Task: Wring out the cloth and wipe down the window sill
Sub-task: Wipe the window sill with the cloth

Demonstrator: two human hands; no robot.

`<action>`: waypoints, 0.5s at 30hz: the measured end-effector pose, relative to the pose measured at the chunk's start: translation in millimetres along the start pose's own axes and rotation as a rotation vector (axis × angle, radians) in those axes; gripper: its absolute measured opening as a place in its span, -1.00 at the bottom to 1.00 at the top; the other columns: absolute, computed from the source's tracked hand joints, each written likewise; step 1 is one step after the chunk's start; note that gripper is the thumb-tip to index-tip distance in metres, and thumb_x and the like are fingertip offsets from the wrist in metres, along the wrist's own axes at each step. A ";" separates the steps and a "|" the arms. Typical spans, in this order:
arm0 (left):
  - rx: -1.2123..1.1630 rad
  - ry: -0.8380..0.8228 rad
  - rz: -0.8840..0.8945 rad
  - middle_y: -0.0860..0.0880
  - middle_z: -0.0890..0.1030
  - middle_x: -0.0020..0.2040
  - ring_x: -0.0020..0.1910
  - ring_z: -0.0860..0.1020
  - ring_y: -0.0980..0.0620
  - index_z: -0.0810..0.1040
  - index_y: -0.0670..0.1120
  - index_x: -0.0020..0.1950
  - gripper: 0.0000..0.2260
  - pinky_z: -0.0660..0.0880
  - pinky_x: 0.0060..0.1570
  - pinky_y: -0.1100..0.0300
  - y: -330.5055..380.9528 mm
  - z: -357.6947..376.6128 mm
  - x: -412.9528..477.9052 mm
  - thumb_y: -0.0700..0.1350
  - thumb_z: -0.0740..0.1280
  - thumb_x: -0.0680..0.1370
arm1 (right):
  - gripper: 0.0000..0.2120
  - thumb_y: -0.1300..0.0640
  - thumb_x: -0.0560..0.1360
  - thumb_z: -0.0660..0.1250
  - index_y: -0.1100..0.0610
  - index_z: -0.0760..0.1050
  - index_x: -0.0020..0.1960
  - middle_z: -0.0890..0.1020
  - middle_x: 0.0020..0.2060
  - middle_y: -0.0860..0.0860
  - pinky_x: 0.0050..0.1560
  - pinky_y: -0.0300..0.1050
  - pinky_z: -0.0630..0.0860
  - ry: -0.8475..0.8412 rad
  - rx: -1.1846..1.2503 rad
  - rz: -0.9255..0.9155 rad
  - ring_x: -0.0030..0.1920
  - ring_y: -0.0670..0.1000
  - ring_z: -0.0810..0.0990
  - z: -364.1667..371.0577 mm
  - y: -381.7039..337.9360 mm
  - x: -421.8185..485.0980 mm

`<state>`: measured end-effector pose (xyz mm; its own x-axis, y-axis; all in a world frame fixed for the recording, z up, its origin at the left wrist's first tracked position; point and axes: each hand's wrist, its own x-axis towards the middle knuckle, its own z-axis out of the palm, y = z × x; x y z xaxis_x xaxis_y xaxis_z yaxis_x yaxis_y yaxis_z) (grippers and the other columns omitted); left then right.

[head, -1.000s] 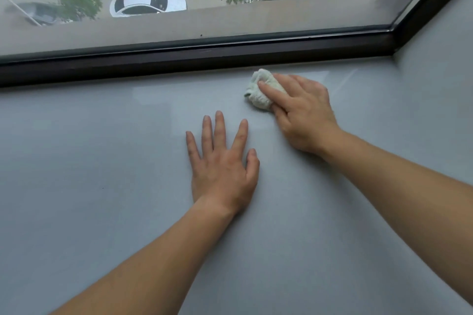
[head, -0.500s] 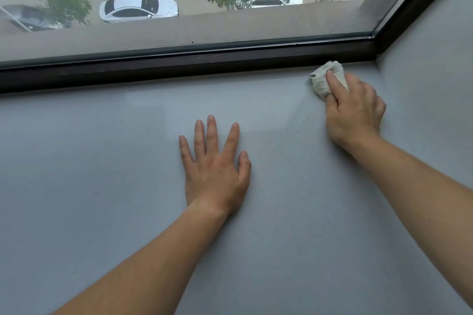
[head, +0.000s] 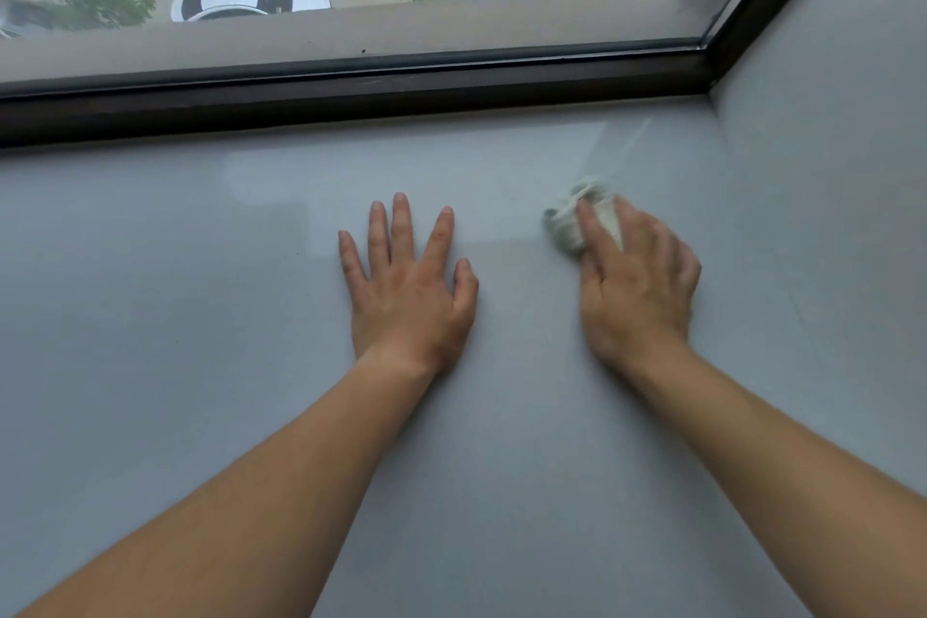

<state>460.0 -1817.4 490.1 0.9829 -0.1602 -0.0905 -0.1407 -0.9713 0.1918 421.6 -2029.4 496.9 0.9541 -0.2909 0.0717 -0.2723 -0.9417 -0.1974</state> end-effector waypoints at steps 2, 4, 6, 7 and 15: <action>-0.001 0.002 0.002 -0.07 -0.12 0.63 0.58 -0.23 -0.07 -0.07 0.19 0.58 -0.44 -0.25 0.49 -0.23 -0.6 -0.1 -0.2 0.24 -0.15 0.57 | -0.52 0.00 0.57 0.12 -0.17 0.32 0.49 0.34 0.49 0.01 0.37 0.09 0.13 -0.081 -0.013 -0.214 0.42 0.16 0.30 -8.5 13.7 -22.8; 0.003 -0.009 0.005 -0.07 -0.12 0.63 0.58 -0.24 -0.08 -0.07 0.19 0.58 -0.44 -0.25 0.49 -0.23 -1.2 -0.3 -0.4 0.24 -0.16 0.57 | -0.52 0.00 0.59 0.11 -0.18 0.31 0.50 0.33 0.50 0.00 0.38 0.09 0.13 -0.127 -0.022 -0.236 0.44 0.16 0.28 -16.0 33.8 -18.3; 0.006 -0.026 0.013 -0.08 -0.13 0.62 0.58 -0.24 -0.08 -0.07 0.18 0.58 -0.43 -0.25 0.48 -0.24 -0.8 -1.5 -0.9 0.24 -0.15 0.57 | -0.55 0.01 0.63 0.11 -0.20 0.26 0.51 0.28 0.52 -0.02 0.42 0.07 0.08 -0.106 -0.029 -0.054 0.46 0.13 0.23 -15.3 40.5 -12.1; 0.010 -0.033 0.017 -0.09 -0.12 0.62 0.58 -0.24 -0.09 -0.06 0.17 0.59 -0.43 -0.26 0.48 -0.25 -0.2 -2.9 -1.6 0.24 -0.15 0.58 | -0.54 0.00 0.63 0.12 -0.21 0.24 0.52 0.26 0.53 -0.02 0.43 0.08 0.06 -0.083 -0.017 0.051 0.47 0.12 0.21 -14.2 36.1 -14.6; -0.052 -0.039 0.029 -0.15 0.01 0.61 0.59 -0.13 -0.09 0.12 0.08 0.57 -0.44 -0.26 0.47 -0.27 31.8 -10.2 -76.5 0.18 -0.05 0.58 | -0.52 0.01 0.56 0.13 -0.14 0.36 0.48 0.36 0.48 0.02 0.39 0.17 0.19 -0.133 0.012 -0.252 0.43 0.17 0.32 -25.6 44.3 -109.9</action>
<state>381.5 -1834.3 513.0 0.9730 -0.1955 -0.1223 -0.1613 -0.9560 0.2451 301.5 -2043.4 505.3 0.9997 -0.0220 -0.0092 -0.0234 -0.9793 -0.2010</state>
